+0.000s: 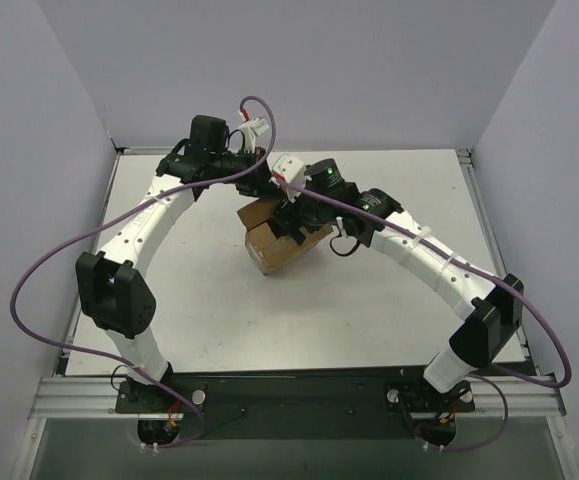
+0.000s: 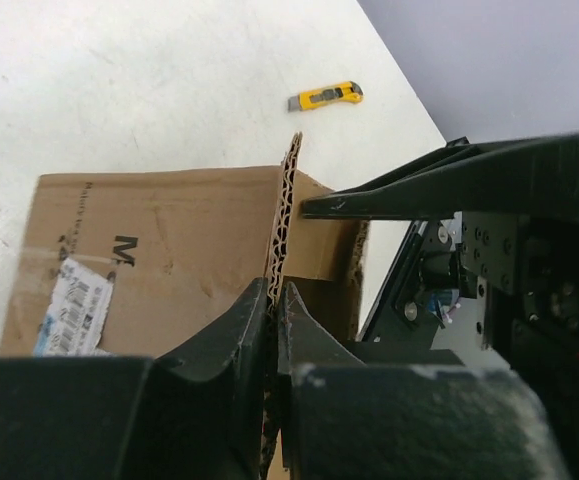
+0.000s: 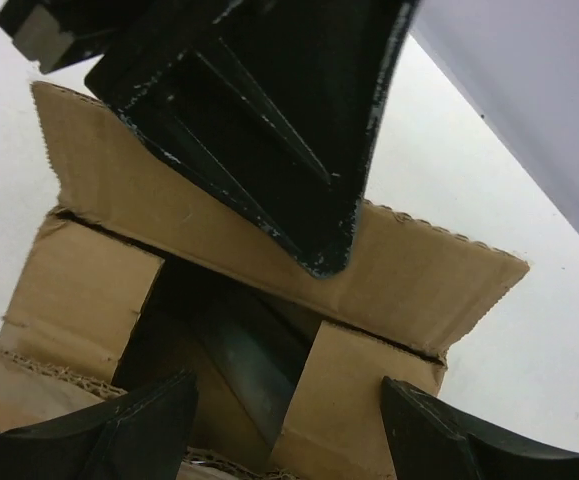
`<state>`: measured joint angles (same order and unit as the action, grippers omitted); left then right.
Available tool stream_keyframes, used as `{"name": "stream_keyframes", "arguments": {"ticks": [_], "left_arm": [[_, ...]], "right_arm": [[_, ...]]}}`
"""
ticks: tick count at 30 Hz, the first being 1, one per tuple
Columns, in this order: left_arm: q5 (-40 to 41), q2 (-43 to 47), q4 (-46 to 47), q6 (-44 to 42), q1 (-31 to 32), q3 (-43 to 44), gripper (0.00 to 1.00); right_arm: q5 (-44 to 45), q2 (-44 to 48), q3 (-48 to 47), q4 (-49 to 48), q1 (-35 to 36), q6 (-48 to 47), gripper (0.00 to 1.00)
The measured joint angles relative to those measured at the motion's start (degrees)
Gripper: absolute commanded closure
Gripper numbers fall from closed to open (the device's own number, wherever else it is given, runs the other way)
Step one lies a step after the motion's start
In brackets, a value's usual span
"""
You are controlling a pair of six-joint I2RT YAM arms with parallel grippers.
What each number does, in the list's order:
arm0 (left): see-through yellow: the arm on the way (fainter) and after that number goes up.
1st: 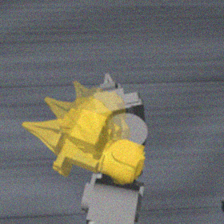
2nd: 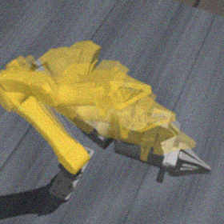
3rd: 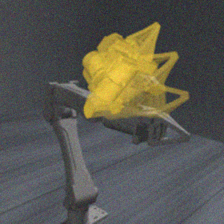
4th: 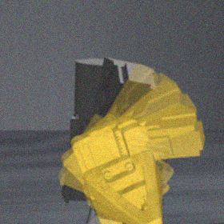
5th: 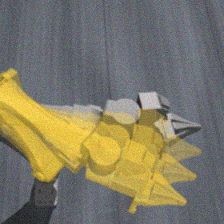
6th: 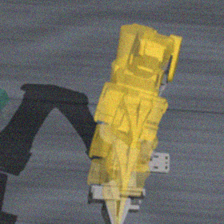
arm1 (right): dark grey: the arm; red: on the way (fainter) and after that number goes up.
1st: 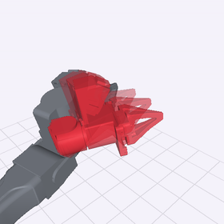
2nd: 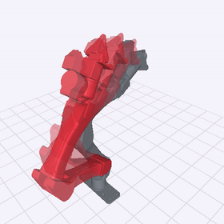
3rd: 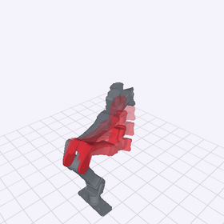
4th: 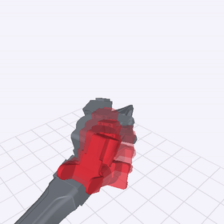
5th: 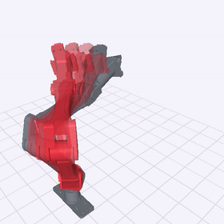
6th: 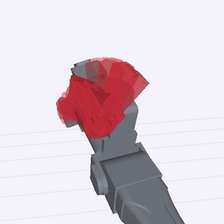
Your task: Unpack the express box
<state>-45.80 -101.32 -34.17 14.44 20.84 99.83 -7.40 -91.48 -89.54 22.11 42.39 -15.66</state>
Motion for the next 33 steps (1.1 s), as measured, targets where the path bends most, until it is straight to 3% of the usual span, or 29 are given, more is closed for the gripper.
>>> {"name": "stream_keyframes", "arguments": {"ticks": [9, 12, 24, 29, 33], "left_arm": [[0.46, 0.0, -1.64, 1.46, 0.17, -0.07, 1.0], [0.63, 0.02, -1.42, 1.46, 0.15, -0.28, 1.0], [0.13, 0.7, 0.11, -0.04, 0.07, -1.9, 1.0], [0.28, 1.03, 0.02, -0.33, 0.07, -2.1, 1.0], [0.63, 1.03, 0.07, -0.2, 0.35, -2.1, 1.0]], "right_arm": [[14.84, 1.75, 5.68, -4.42, 4.79, -4.28, 0.29], [18.14, 1.95, 6.71, -5.68, 4.7, -7.43, 0.34], [19.96, 1.95, 3.02, -1.46, -5.62, -8.52, 0.42], [15.96, 2.03, 1.16, 0.61, -8.9, -6.62, 0.26], [13.99, 2.23, 0.94, 0.9, -4.11, -4.66, 0.2]]}}
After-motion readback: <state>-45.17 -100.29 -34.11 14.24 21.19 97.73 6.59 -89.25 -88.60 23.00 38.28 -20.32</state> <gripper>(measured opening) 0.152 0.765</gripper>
